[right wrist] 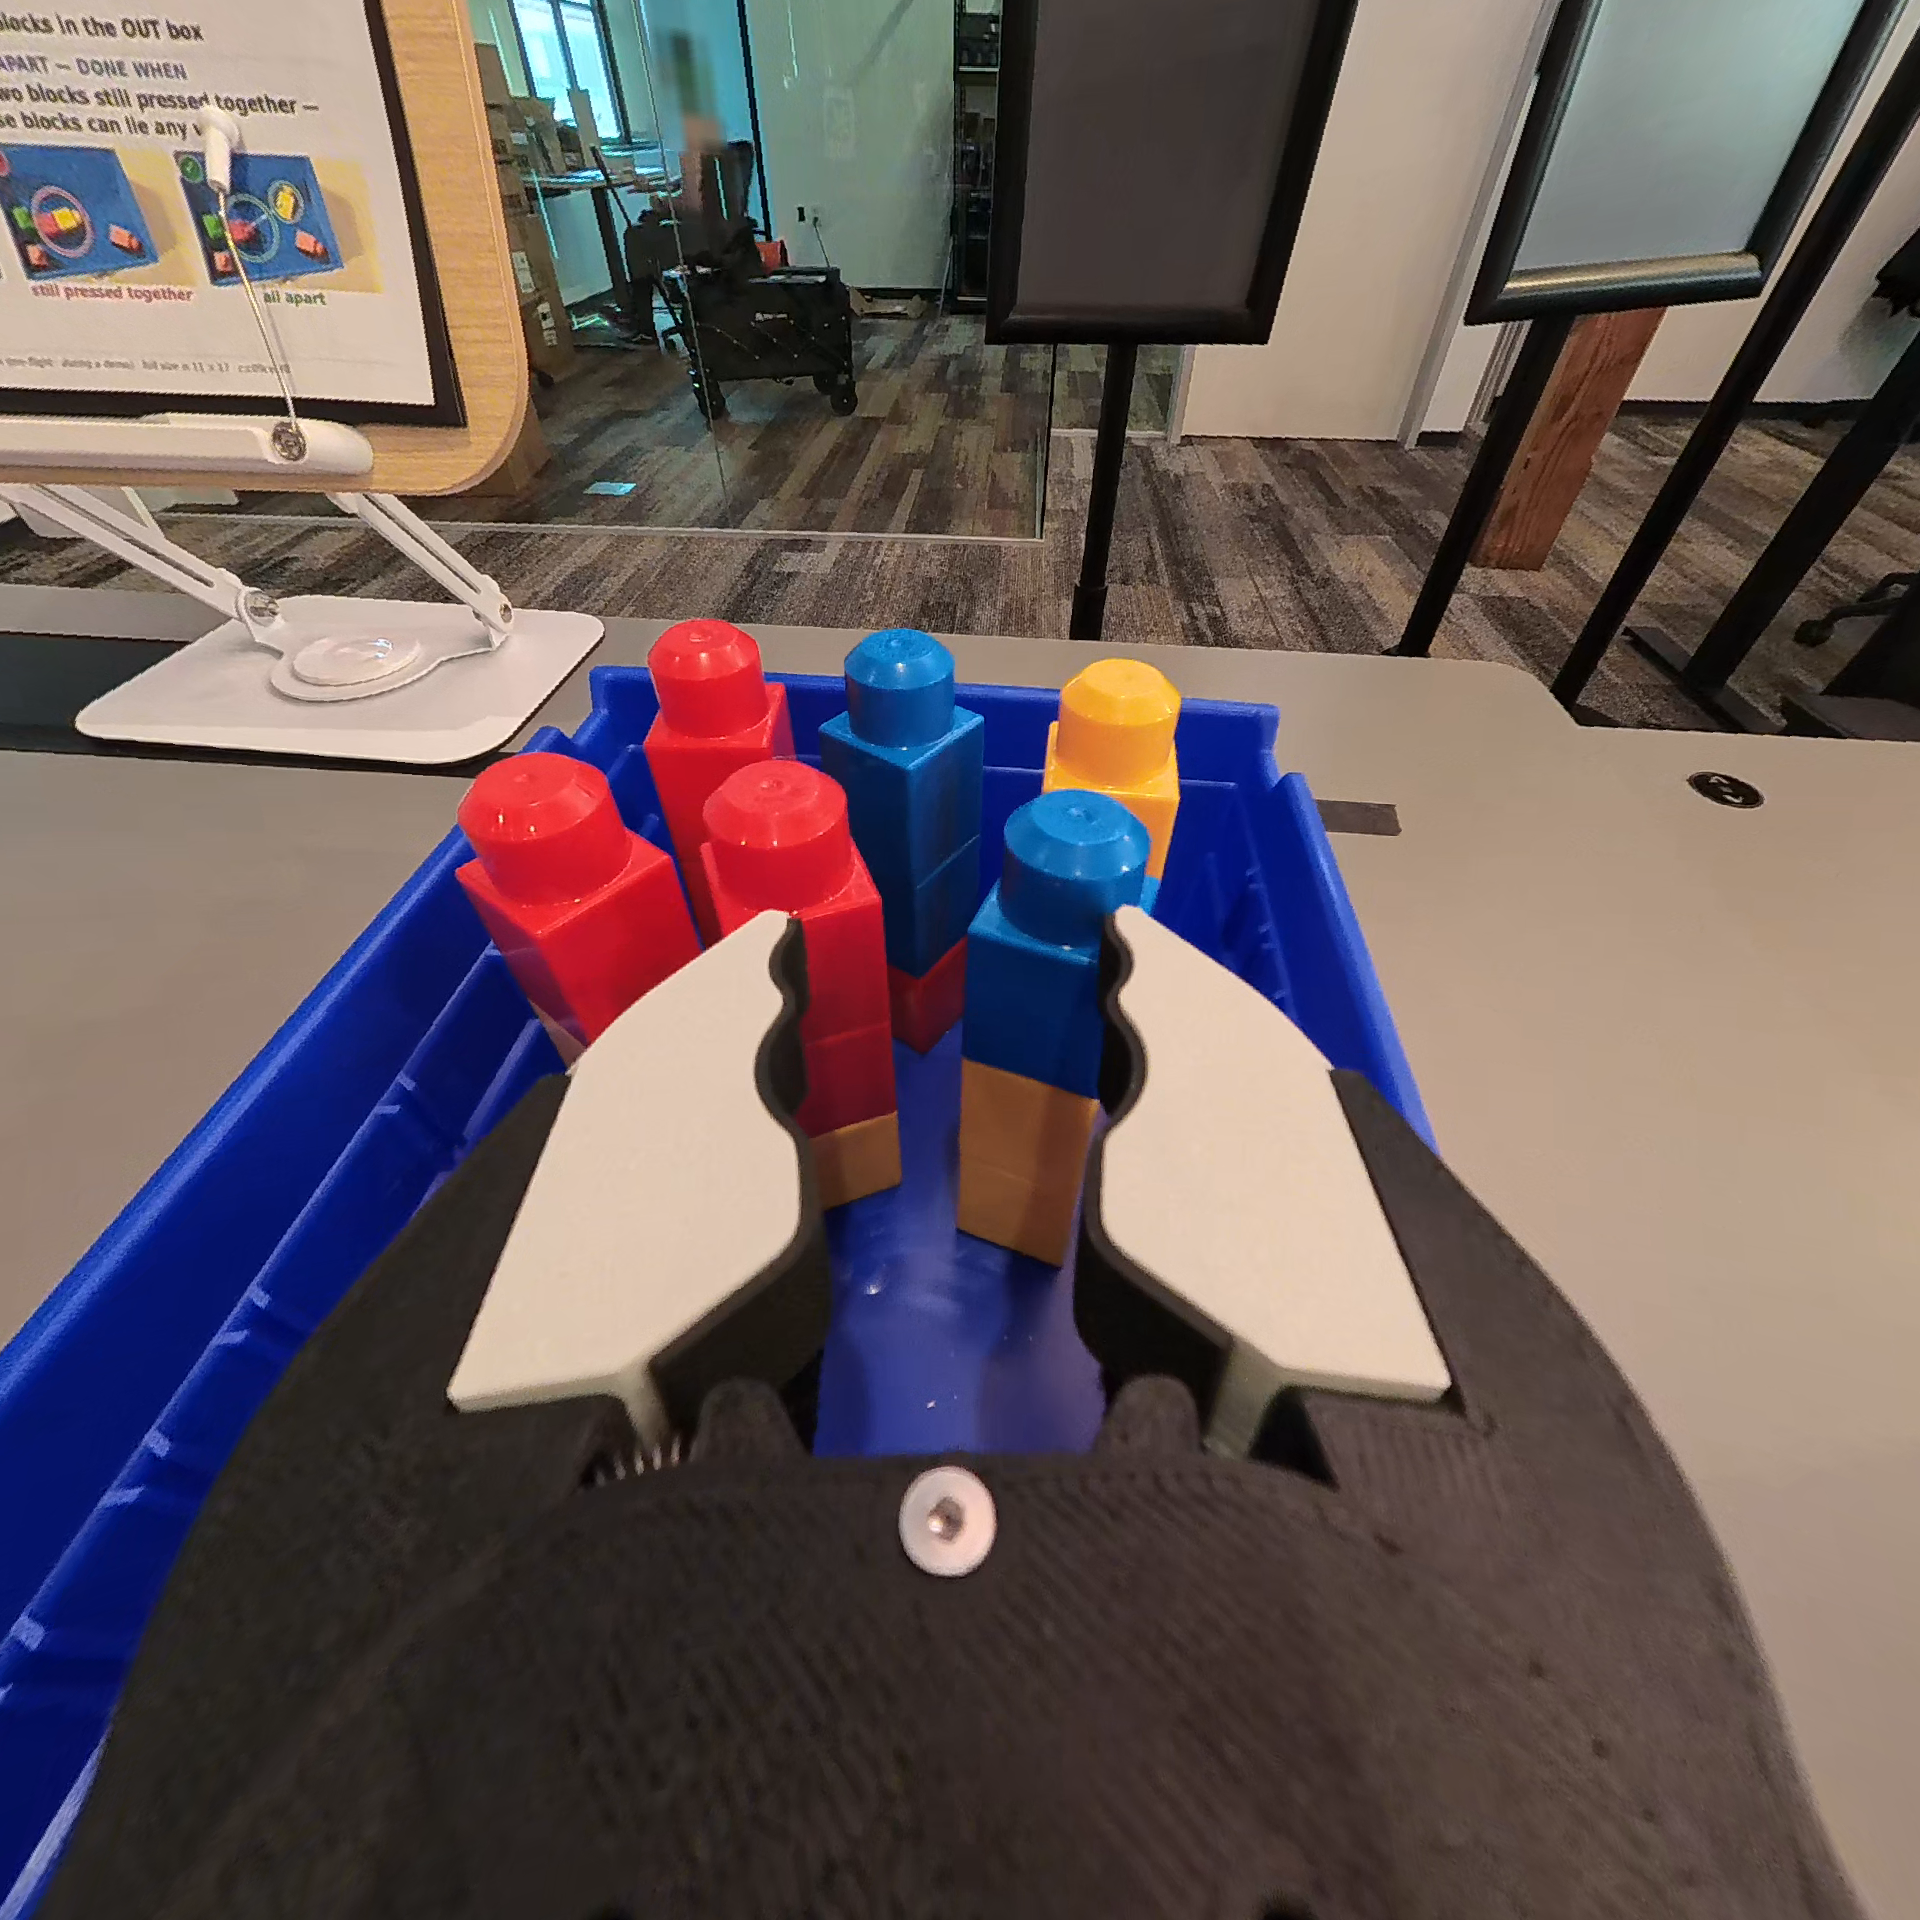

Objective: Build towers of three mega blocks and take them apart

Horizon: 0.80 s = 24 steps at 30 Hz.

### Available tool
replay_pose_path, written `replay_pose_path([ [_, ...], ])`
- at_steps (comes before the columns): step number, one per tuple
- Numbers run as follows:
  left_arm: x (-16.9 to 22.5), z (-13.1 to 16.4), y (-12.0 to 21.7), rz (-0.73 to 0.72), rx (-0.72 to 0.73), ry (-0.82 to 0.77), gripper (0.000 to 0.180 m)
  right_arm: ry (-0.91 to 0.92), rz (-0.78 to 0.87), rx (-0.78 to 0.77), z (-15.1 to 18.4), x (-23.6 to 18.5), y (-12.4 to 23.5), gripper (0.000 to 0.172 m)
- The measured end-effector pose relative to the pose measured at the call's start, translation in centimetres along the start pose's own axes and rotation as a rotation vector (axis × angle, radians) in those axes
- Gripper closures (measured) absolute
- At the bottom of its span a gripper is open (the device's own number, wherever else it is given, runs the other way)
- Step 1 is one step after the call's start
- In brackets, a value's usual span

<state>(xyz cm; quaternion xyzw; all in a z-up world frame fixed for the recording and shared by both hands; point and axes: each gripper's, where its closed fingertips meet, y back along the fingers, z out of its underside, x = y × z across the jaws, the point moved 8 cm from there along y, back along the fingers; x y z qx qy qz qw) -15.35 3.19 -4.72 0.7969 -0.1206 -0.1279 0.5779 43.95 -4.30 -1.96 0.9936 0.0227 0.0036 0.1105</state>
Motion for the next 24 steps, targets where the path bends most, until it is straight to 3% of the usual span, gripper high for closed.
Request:
replay_pose_path([
  [1,-0.1,0.0,-0.1,0.009,0.003,0.007,0.122,0.000,-0.001,0.000,0.0,0.0,0.0,0.117],
  [11,-1.4,0.5,0.1,0.000,-0.011,0.037,0.123,0.011,-0.009,-0.009,0.1,-0.3,-0.2,0.116],
  [16,-0.6,0.1,1.0,0.136,0.059,0.038,0.124,0.013,-0.010,-0.010,0.1,-0.4,-0.2,0.116],
  [24,-1.2,0.4,-1.0,0.302,0.026,0.112,0.129,0.014,-0.011,-0.011,0.0,-0.4,-0.2,0.116],
])
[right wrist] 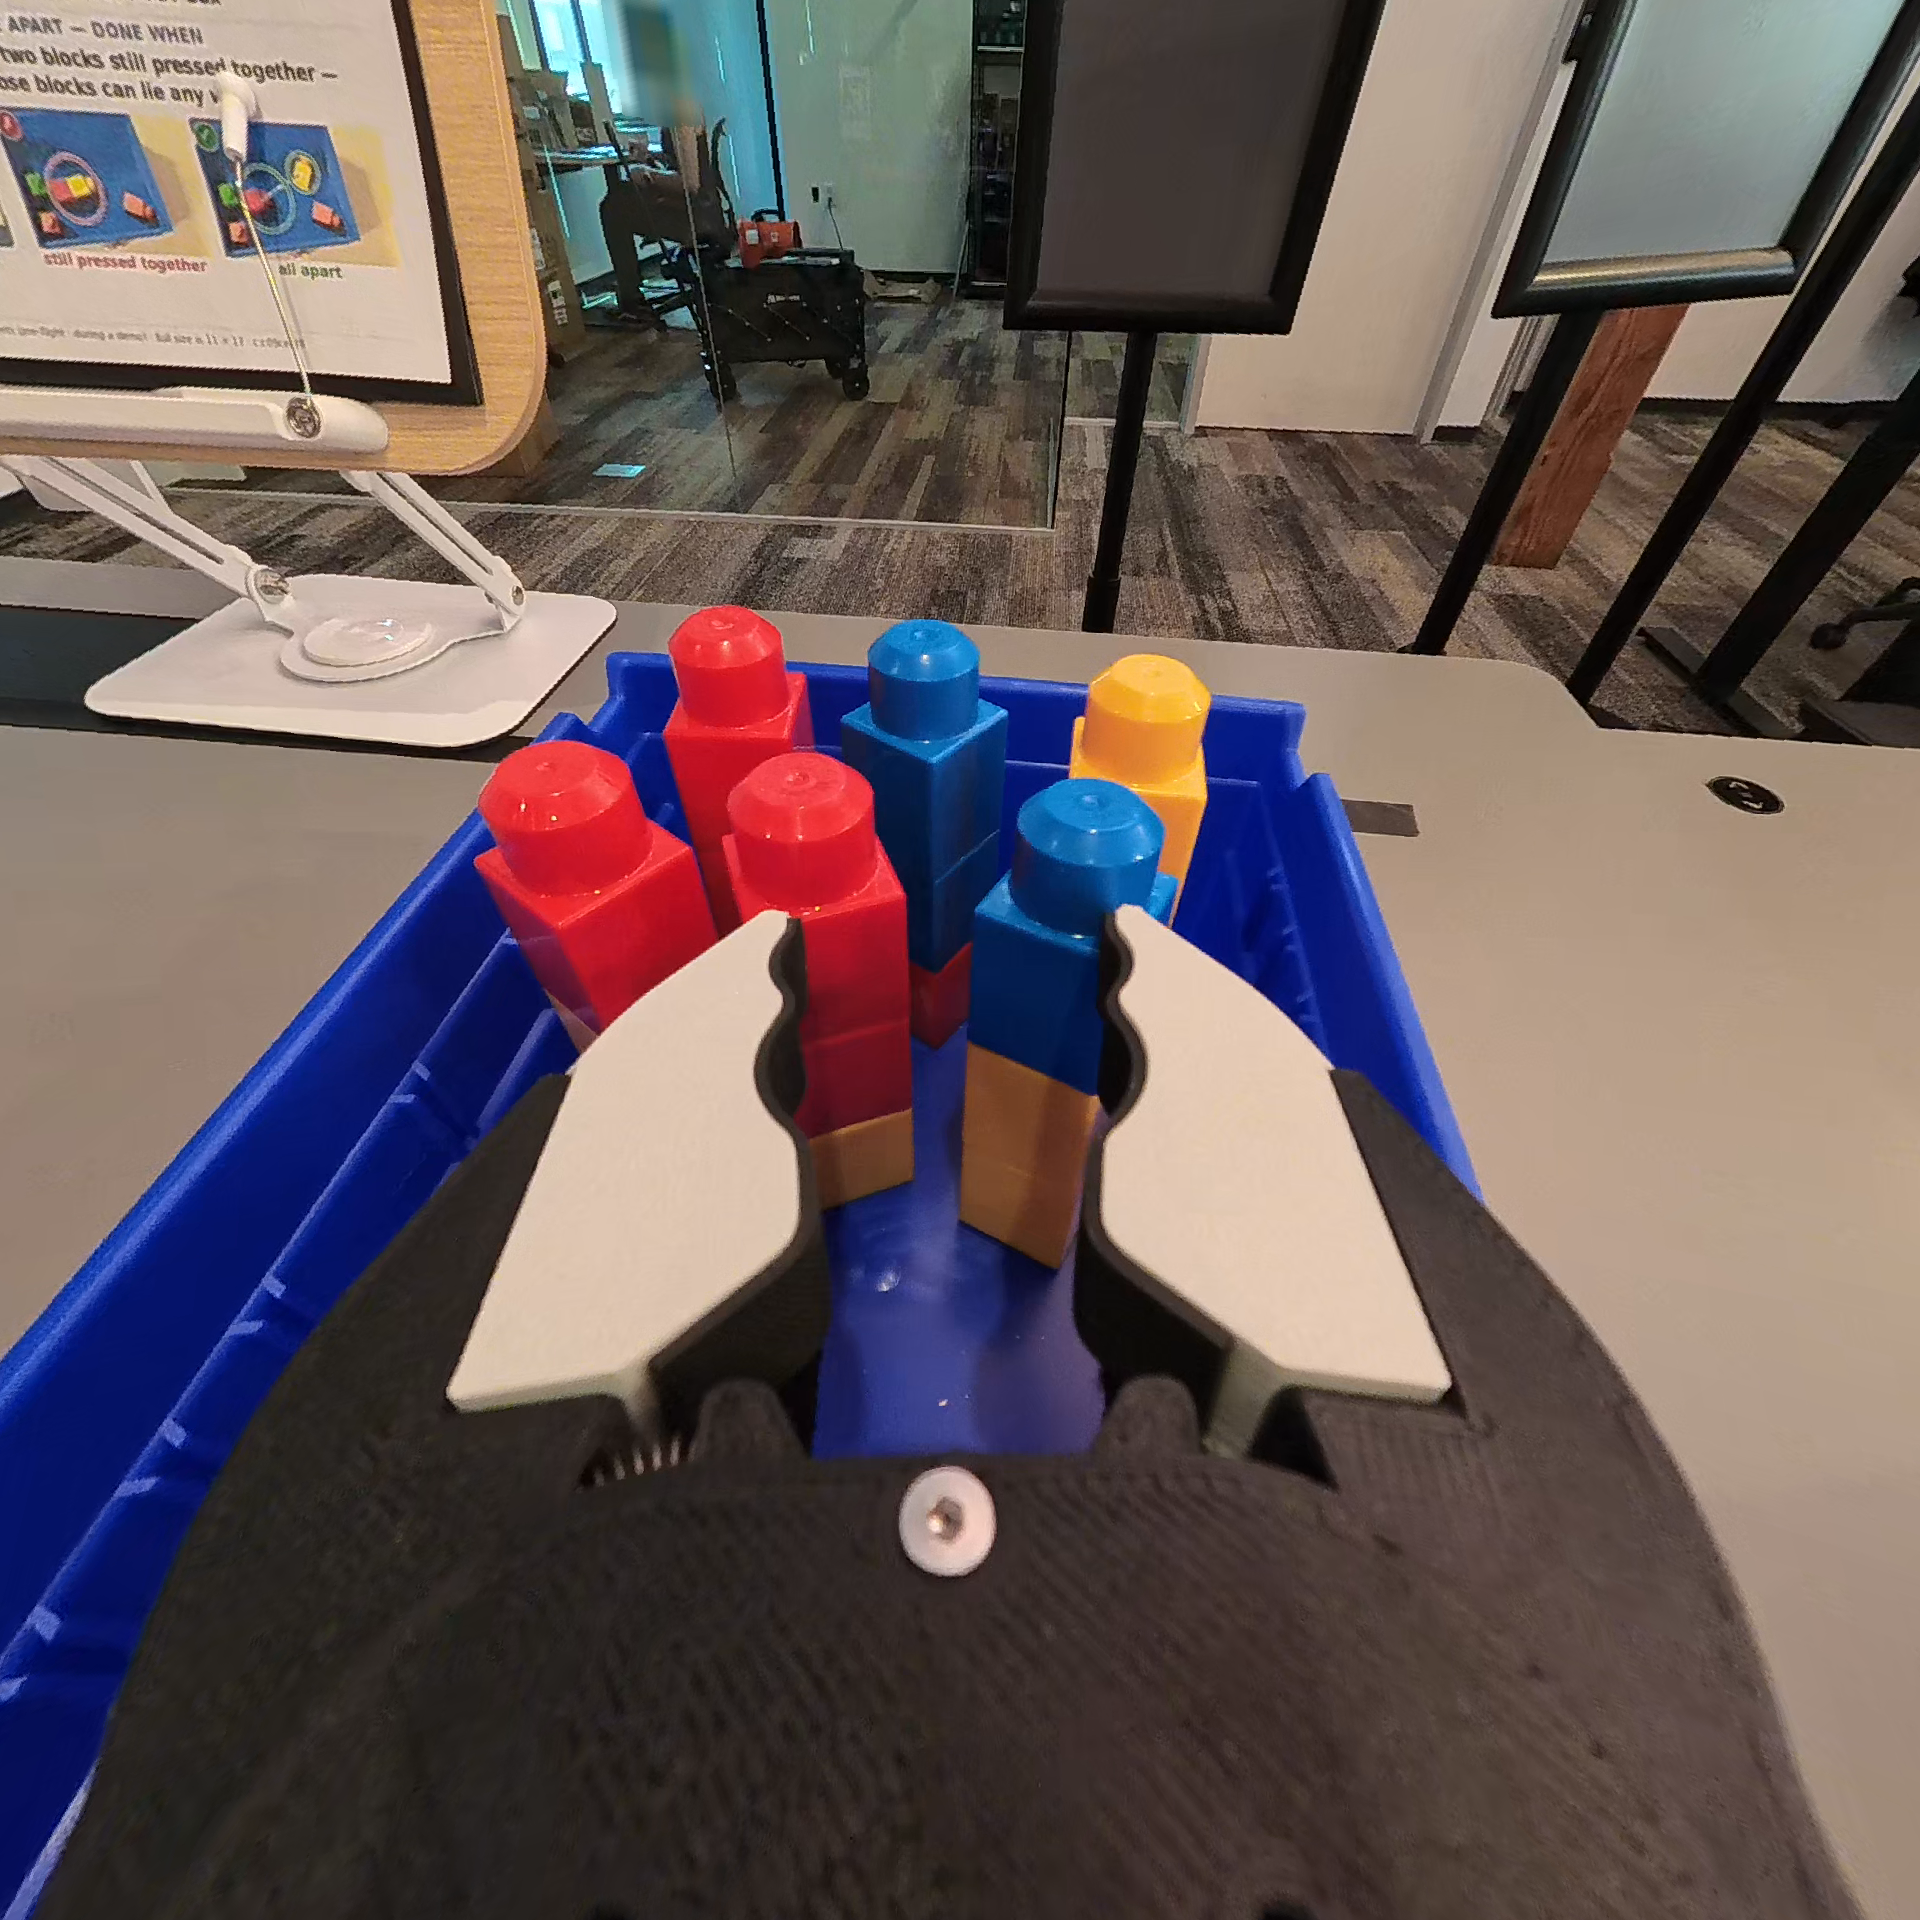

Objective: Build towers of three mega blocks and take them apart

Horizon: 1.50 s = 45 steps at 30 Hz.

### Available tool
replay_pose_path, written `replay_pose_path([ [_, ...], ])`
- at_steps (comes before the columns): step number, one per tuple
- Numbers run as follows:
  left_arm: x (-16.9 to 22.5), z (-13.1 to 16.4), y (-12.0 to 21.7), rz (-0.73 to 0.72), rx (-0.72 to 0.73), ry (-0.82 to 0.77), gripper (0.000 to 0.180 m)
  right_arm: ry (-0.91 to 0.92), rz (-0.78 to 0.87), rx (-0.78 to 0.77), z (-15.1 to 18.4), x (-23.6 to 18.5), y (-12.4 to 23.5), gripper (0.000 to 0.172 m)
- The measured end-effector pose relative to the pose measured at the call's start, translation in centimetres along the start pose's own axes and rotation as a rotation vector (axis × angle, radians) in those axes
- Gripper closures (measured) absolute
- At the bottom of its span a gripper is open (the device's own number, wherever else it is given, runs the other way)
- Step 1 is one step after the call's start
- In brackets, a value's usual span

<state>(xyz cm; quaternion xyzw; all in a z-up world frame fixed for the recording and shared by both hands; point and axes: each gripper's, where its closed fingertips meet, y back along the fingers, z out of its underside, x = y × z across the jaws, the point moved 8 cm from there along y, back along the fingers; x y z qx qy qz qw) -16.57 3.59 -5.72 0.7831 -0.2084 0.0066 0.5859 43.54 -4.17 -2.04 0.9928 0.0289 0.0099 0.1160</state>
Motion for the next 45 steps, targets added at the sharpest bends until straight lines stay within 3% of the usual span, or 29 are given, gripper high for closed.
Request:
replay_pose_path([
  [6,-1.6,0.7,-0.7,-0.029,-0.059,0.029,0.127,0.006,-0.002,-0.002,0.0,-0.1,0.0,0.116],
  [9,-2.4,0.6,-0.3,-0.093,-0.035,0.038,0.137,0.009,-0.004,-0.003,0.0,-0.2,0.0,0.116],
  [12,-1.7,0.5,-0.3,-0.041,-0.025,-0.026,0.128,0.010,-0.006,-0.003,0.0,-0.3,-0.1,0.116],
  [14,-1.3,0.0,-0.1,-0.058,0.017,-0.099,0.120,0.011,-0.007,-0.003,0.0,-0.3,-0.1,0.116],
  [18,-1.3,-0.9,1.0,-0.222,0.119,-0.318,0.123,0.011,-0.010,-0.003,0.0,-0.4,-0.1,0.116],
  [27,0.2,-2.5,1.8,-0.052,0.399,-0.384,0.133,0.017,-0.022,-0.011,0.0,-0.5,-0.2,0.116],
  [36,-1.8,-1.7,-0.8,0.046,0.257,-0.246,0.131,0.025,-0.024,-0.017,0.0,-0.6,-0.3,0.116],
  [42,-2.4,0.3,0.5,0.184,0.147,-0.203,0.132,0.027,-0.023,-0.017,0.0,-0.7,-0.3,0.116],
  [45,-3.0,0.5,1.6,0.152,0.191,-0.223,0.128,0.029,-0.023,-0.016,0.0,-0.7,-0.3,0.116],
])
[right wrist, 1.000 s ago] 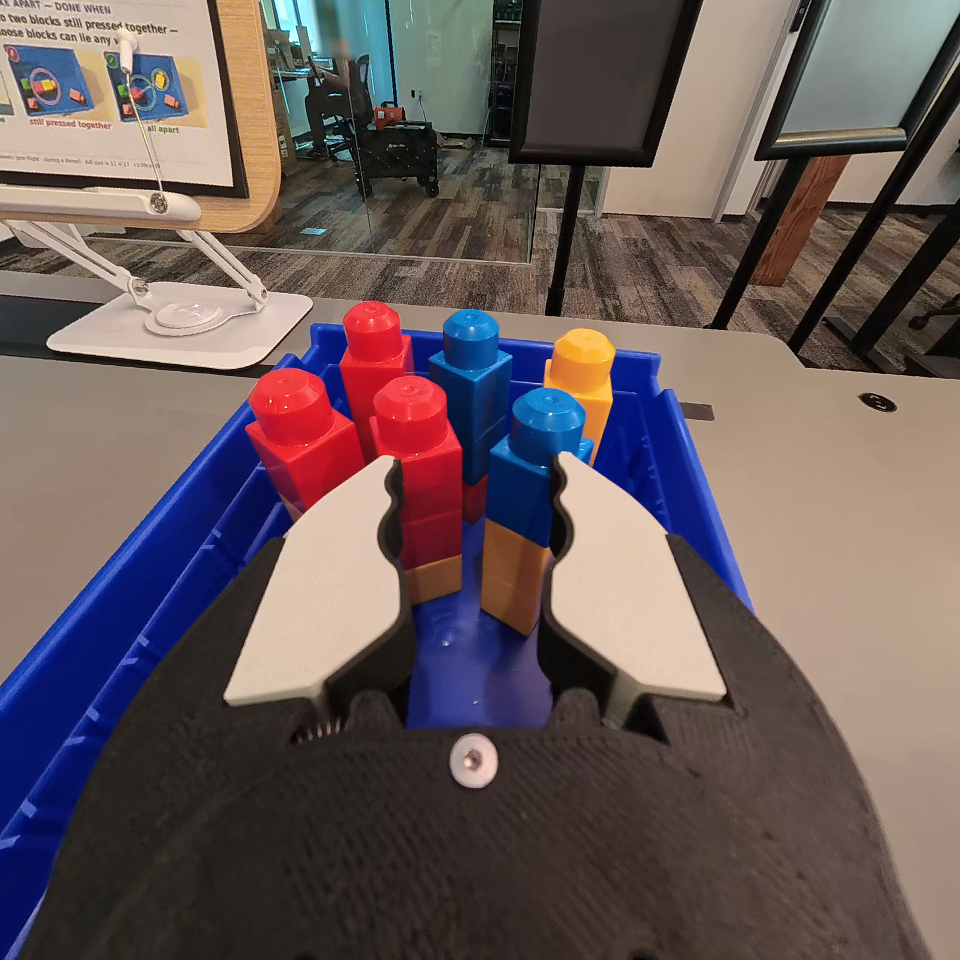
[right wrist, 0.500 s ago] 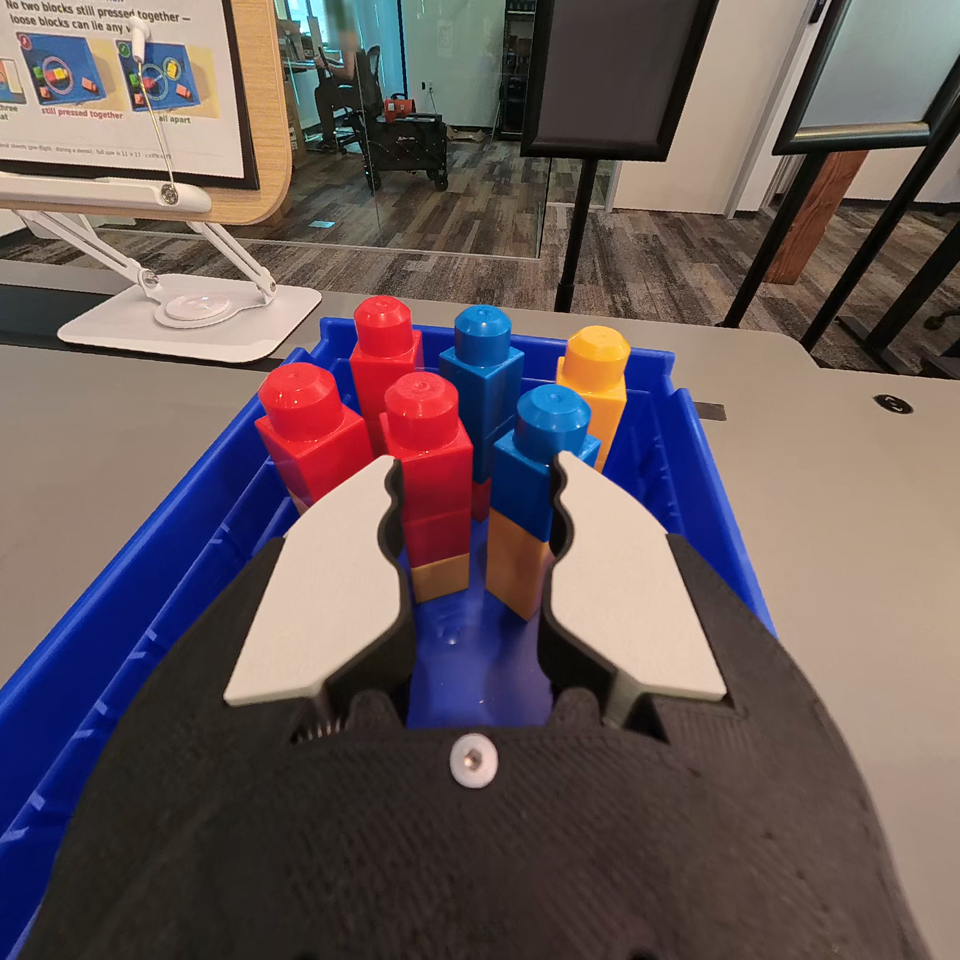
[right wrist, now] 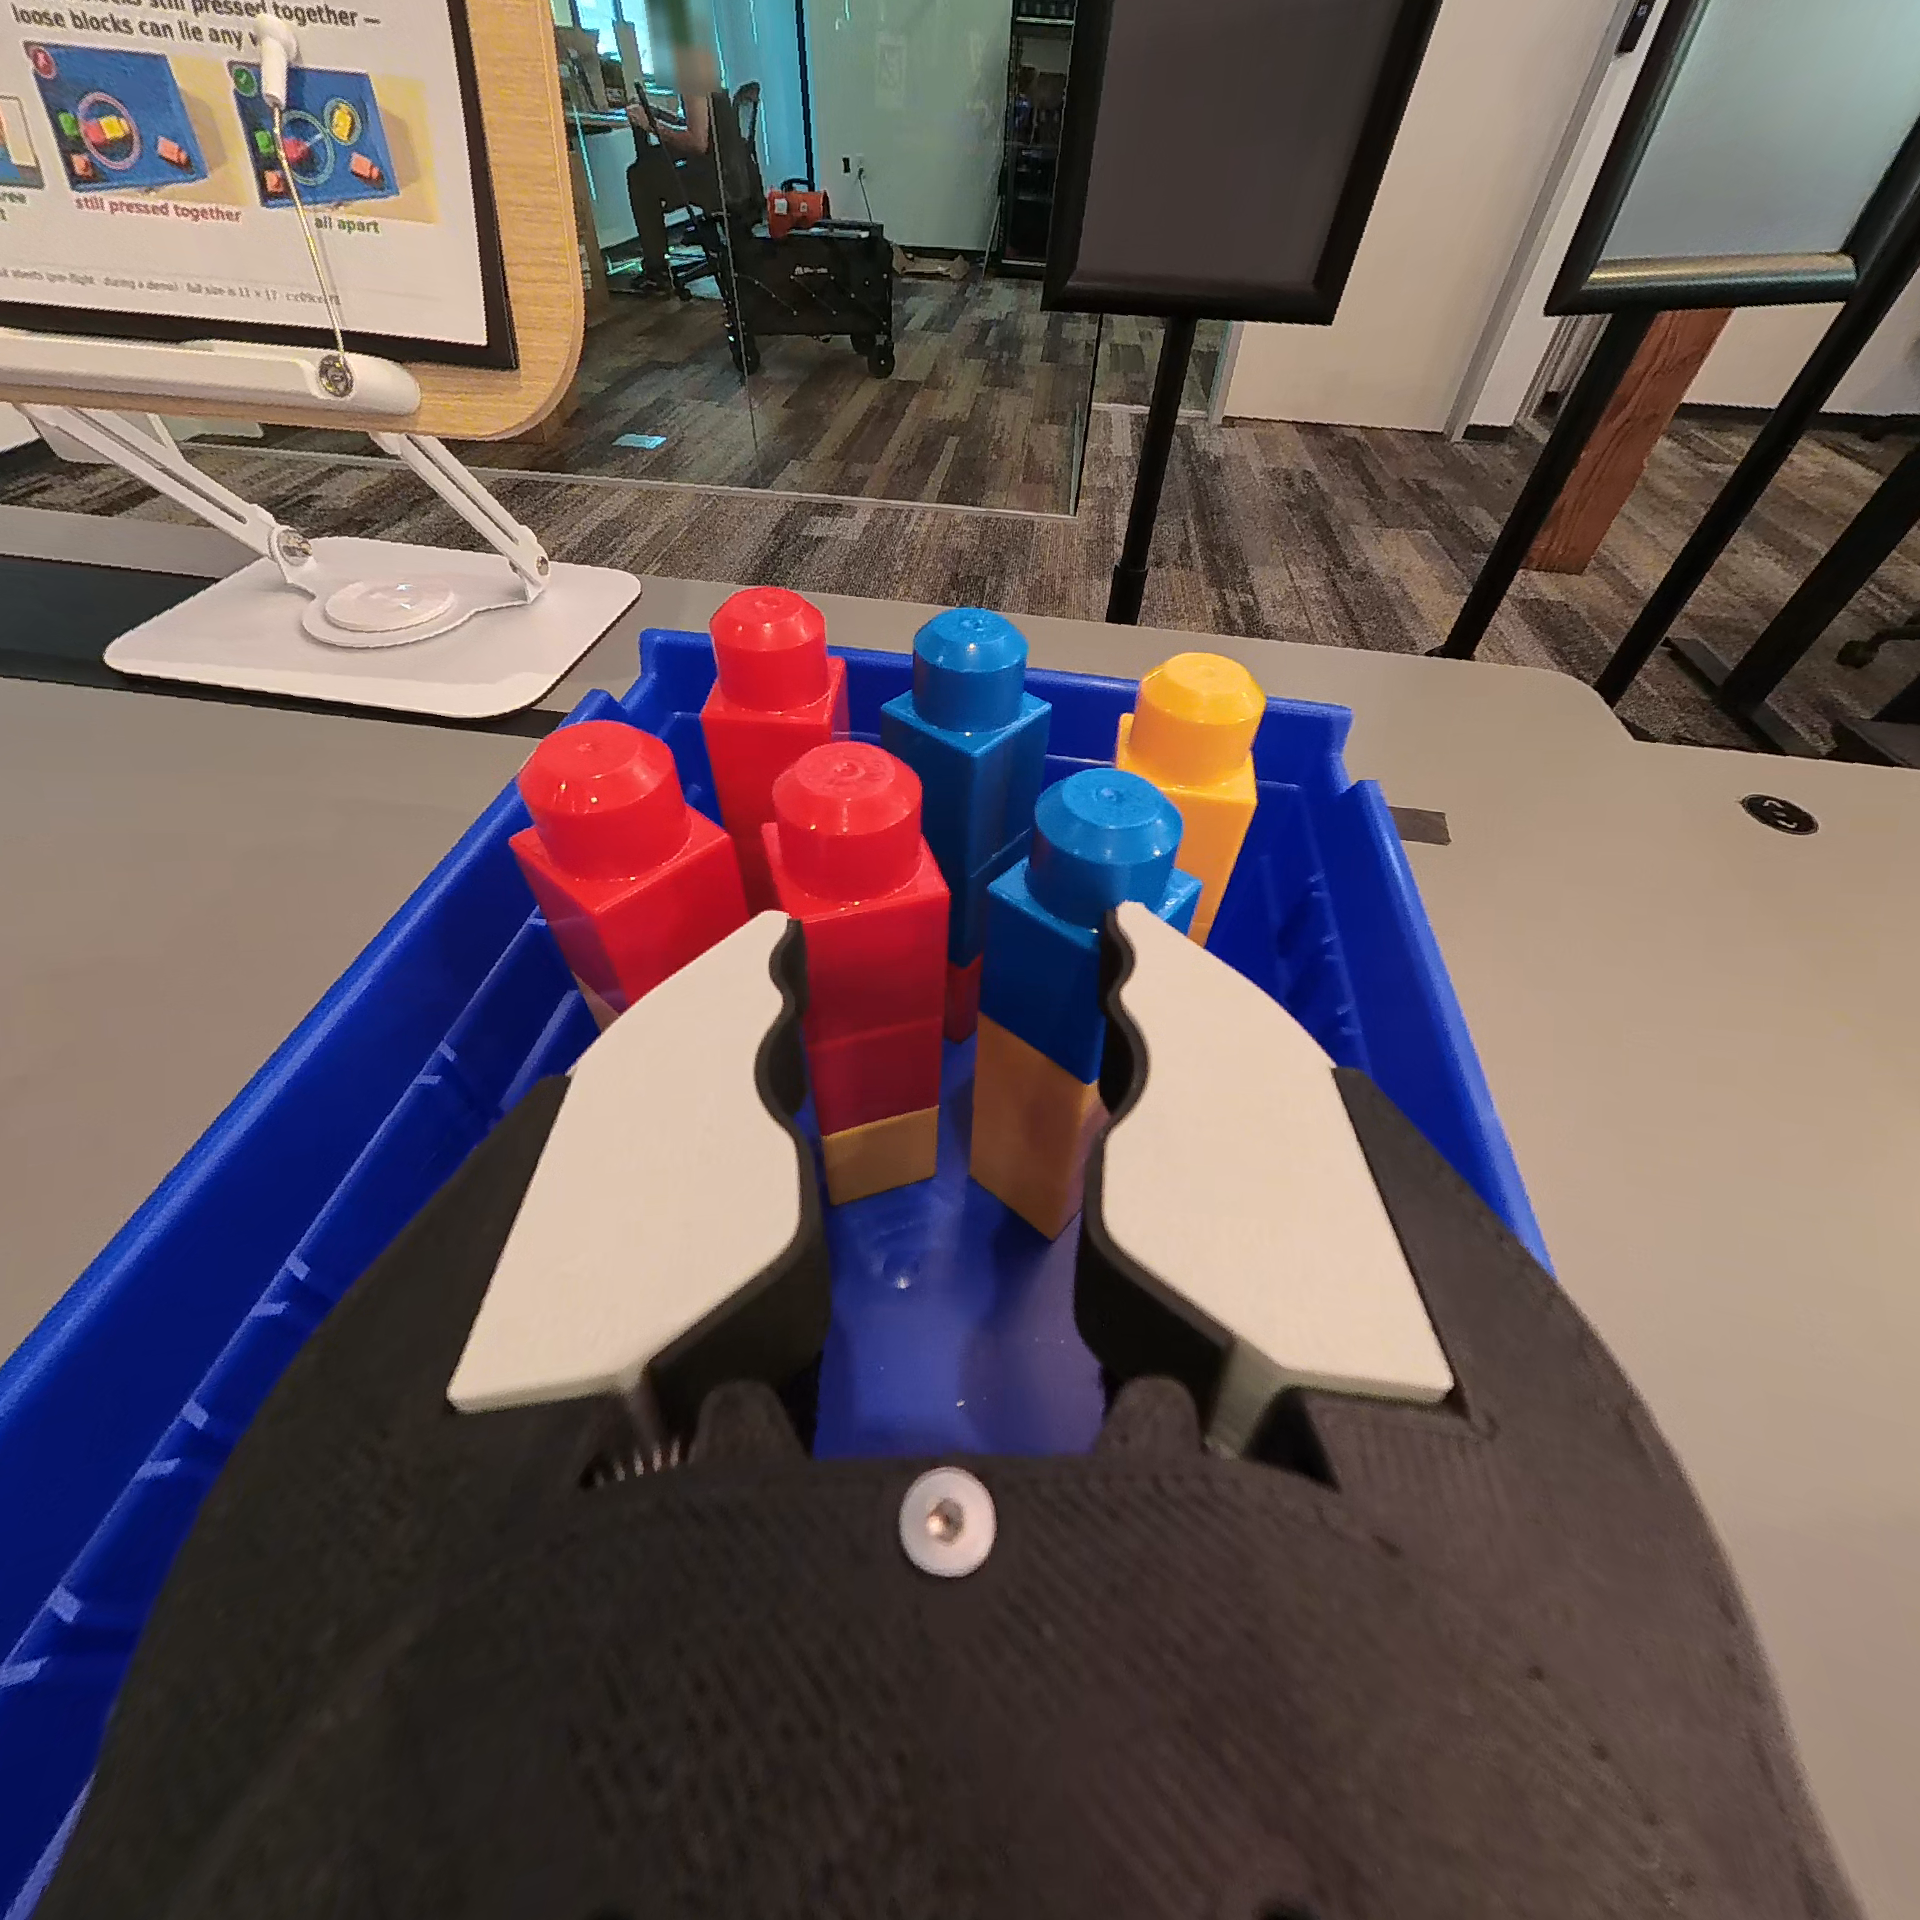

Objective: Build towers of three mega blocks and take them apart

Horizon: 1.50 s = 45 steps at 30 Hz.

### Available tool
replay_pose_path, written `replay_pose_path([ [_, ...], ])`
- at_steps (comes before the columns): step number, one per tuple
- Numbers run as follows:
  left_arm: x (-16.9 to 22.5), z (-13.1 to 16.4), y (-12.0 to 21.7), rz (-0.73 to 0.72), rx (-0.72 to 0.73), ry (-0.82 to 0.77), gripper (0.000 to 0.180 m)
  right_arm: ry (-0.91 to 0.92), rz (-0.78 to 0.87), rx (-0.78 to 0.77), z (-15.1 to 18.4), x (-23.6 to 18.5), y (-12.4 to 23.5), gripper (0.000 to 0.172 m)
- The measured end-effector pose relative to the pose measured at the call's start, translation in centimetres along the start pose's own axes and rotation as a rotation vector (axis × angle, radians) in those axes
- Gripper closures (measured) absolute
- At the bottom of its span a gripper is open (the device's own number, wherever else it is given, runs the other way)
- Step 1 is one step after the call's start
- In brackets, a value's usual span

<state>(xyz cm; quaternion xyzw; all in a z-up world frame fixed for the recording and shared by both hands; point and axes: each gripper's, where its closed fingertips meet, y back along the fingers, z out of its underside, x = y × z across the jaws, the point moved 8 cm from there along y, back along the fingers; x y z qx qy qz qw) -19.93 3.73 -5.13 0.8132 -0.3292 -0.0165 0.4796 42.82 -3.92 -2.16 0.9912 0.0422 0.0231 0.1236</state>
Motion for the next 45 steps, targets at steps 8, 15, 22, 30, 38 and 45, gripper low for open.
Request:
replay_pose_path([
  [8,1.2,-0.3,-0.9,-0.148,-0.063,-0.233,0.118,0.001,-0.001,0.003,0.0,0.0,0.0,0.116],
  [15,1.1,0.5,-3.3,-0.198,-0.192,-0.318,0.117,-0.005,-0.007,0.006,0.1,0.0,0.0,0.116],
  [22,1.5,0.5,-2.9,-0.250,-0.226,-0.381,0.143,-0.004,-0.010,0.005,0.1,0.0,0.0,0.116],
  [30,5.7,-3.2,7.6,-0.343,0.232,-0.385,0.143,0.008,0.003,0.034,-0.1,0.0,0.2,0.117],
  [38,14.6,-5.6,14.8,0.146,0.953,-0.471,0.144,0.005,0.019,0.139,-1.2,0.0,1.4,0.117],
  [45,16.8,-5.6,14.6,0.448,0.982,-0.470,0.144,0.004,-0.121,0.302,-3.7,-3.0,3.0,0.121],
])
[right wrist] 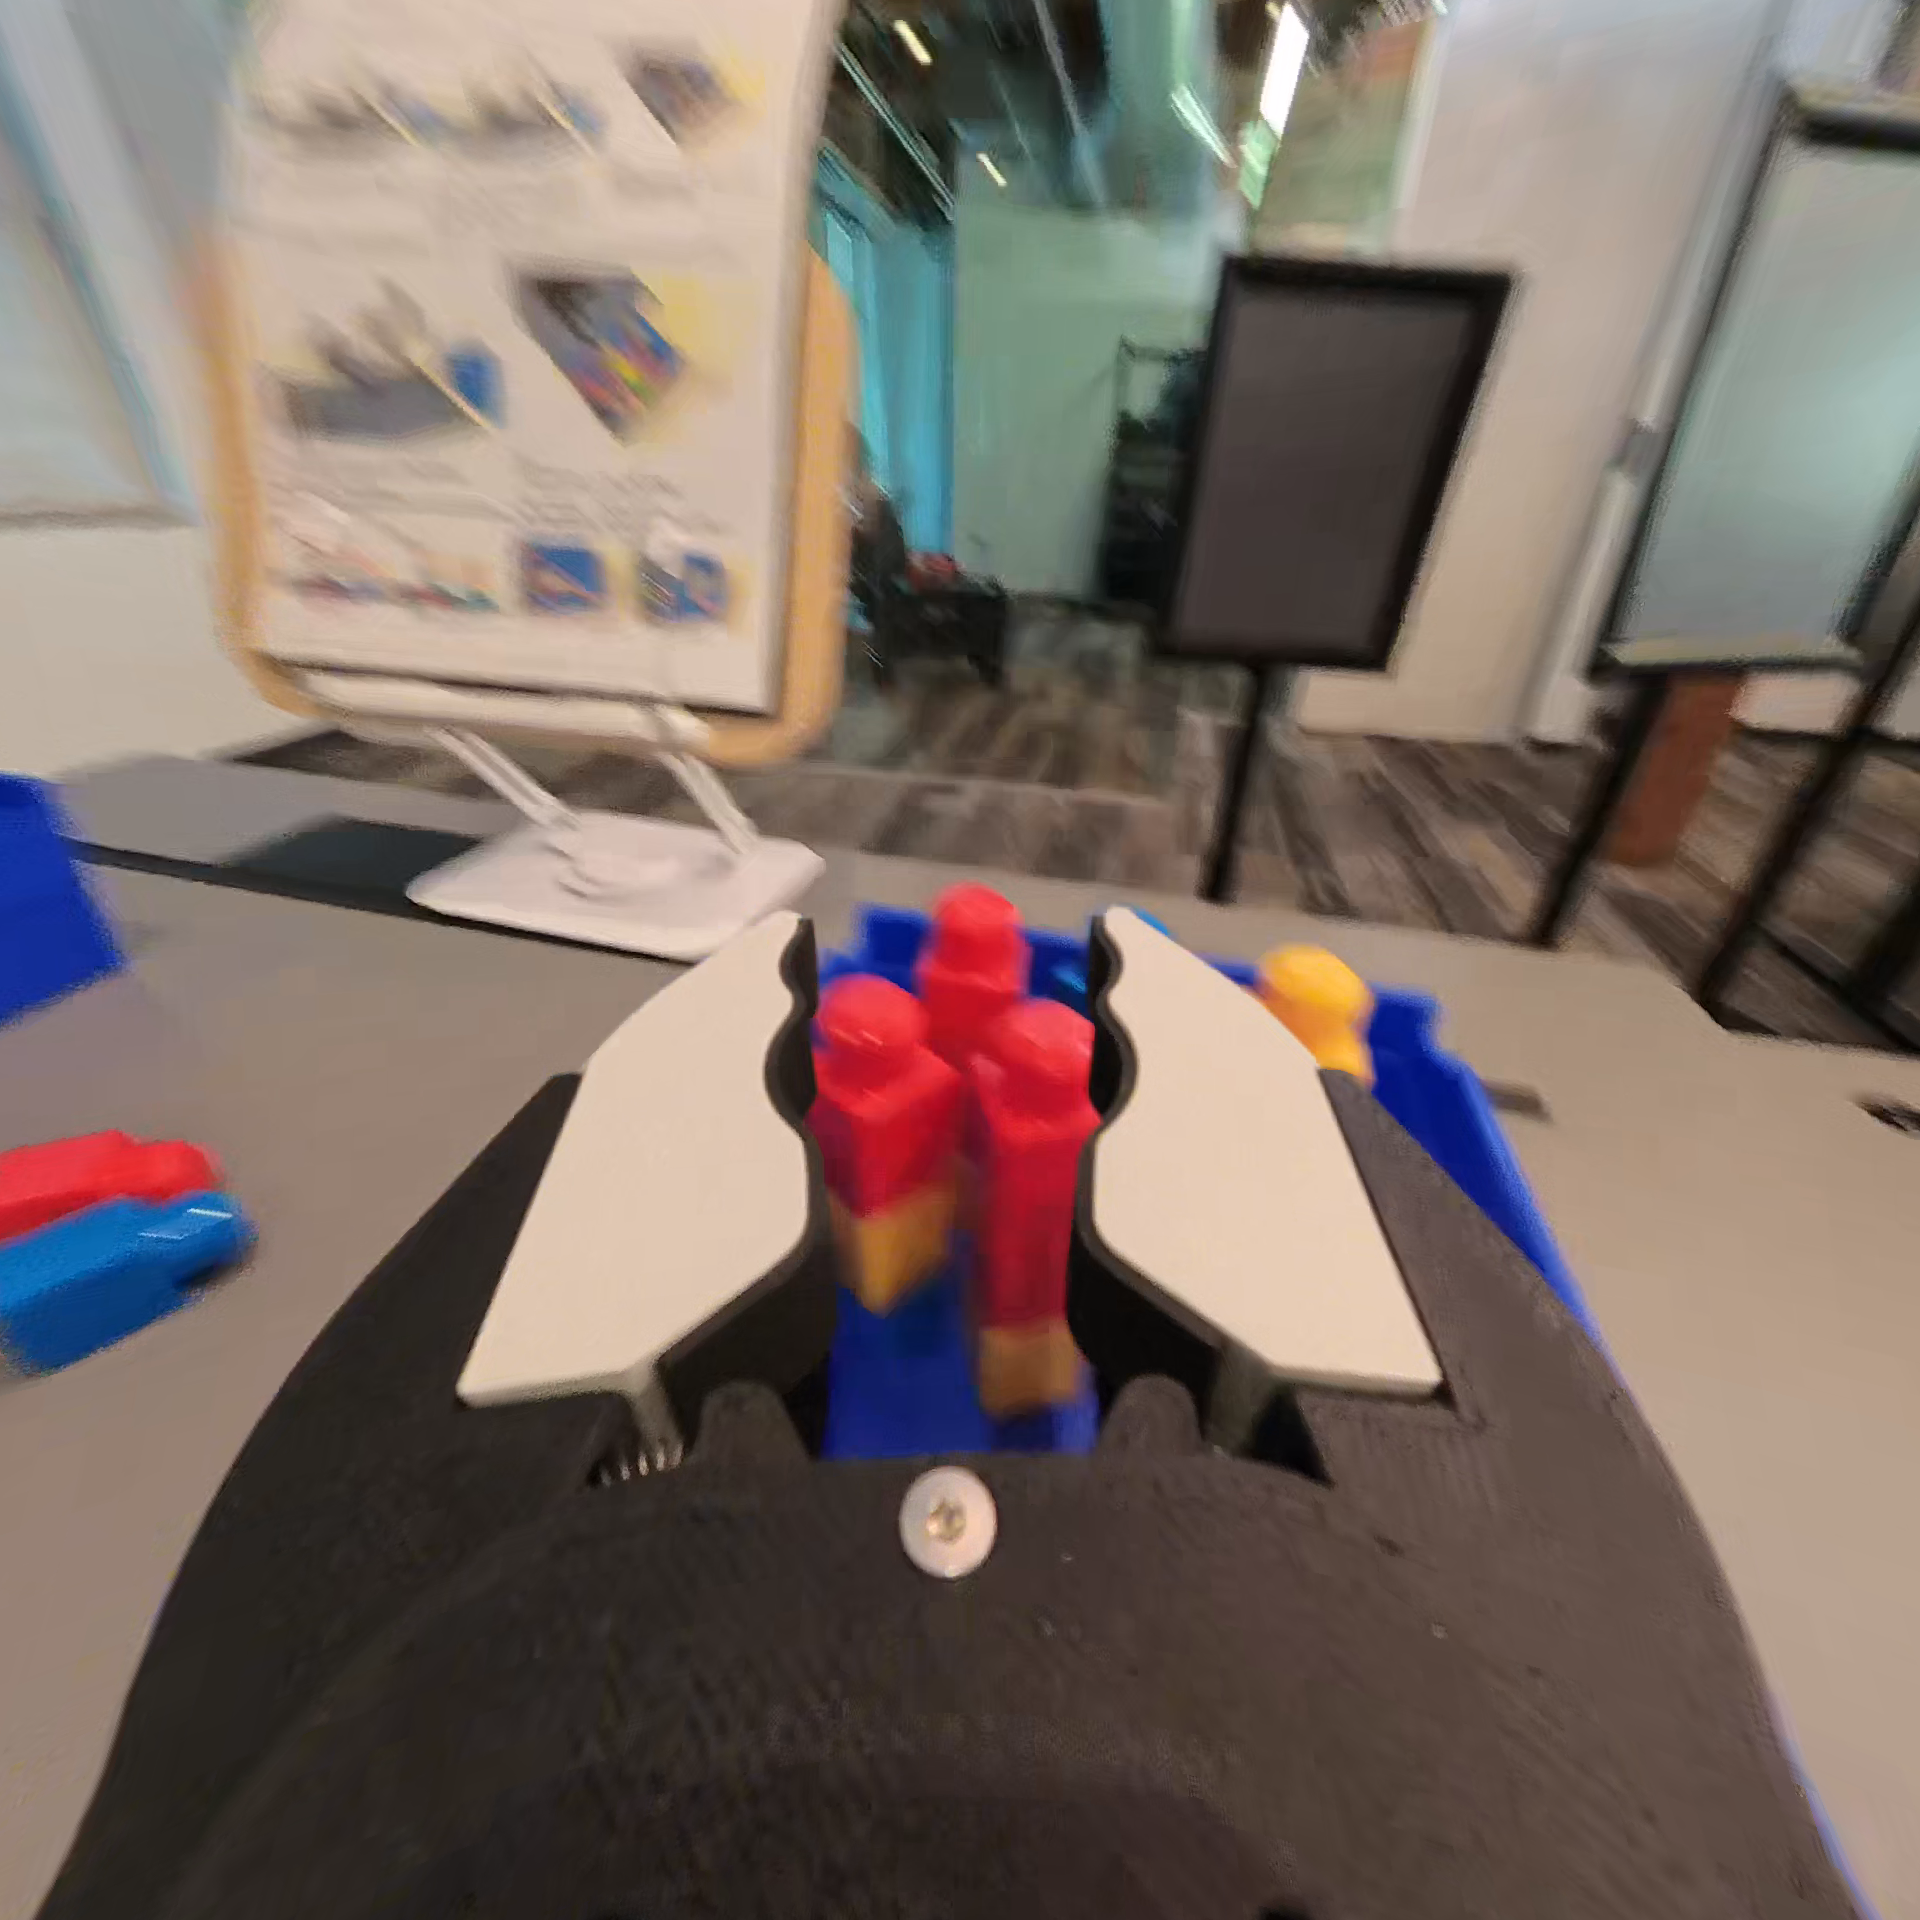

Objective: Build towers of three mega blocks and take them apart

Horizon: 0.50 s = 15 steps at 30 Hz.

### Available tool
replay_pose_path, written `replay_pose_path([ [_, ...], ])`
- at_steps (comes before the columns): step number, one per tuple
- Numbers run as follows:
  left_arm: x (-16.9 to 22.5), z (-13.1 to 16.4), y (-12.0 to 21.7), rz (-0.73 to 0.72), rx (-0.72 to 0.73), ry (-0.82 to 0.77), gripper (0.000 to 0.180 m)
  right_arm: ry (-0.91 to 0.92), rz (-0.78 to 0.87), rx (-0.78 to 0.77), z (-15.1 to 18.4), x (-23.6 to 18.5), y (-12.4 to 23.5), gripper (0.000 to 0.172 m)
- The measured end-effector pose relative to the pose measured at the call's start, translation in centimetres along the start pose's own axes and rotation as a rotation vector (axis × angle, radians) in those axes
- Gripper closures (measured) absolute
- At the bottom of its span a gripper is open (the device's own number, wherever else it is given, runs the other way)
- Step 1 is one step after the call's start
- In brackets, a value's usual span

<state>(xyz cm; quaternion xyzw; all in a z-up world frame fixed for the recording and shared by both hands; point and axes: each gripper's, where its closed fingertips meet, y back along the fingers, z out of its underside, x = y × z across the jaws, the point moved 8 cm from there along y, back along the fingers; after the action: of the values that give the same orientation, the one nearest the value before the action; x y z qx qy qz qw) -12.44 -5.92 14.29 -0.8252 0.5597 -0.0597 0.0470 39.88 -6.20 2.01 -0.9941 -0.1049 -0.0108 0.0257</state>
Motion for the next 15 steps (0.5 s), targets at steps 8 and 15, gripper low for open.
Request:
replay_pose_path([
  [8,5.0,2.4,-7.1,0.279,-0.025,0.000,0.144,-0.223,-1.091,0.266,-12.1,-18.9,0.8,0.120],
  [15,7.8,3.6,-9.6,0.330,-0.081,-0.045,0.144,-0.277,-1.270,0.229,-13.6,-24.3,-1.7,0.114],
])
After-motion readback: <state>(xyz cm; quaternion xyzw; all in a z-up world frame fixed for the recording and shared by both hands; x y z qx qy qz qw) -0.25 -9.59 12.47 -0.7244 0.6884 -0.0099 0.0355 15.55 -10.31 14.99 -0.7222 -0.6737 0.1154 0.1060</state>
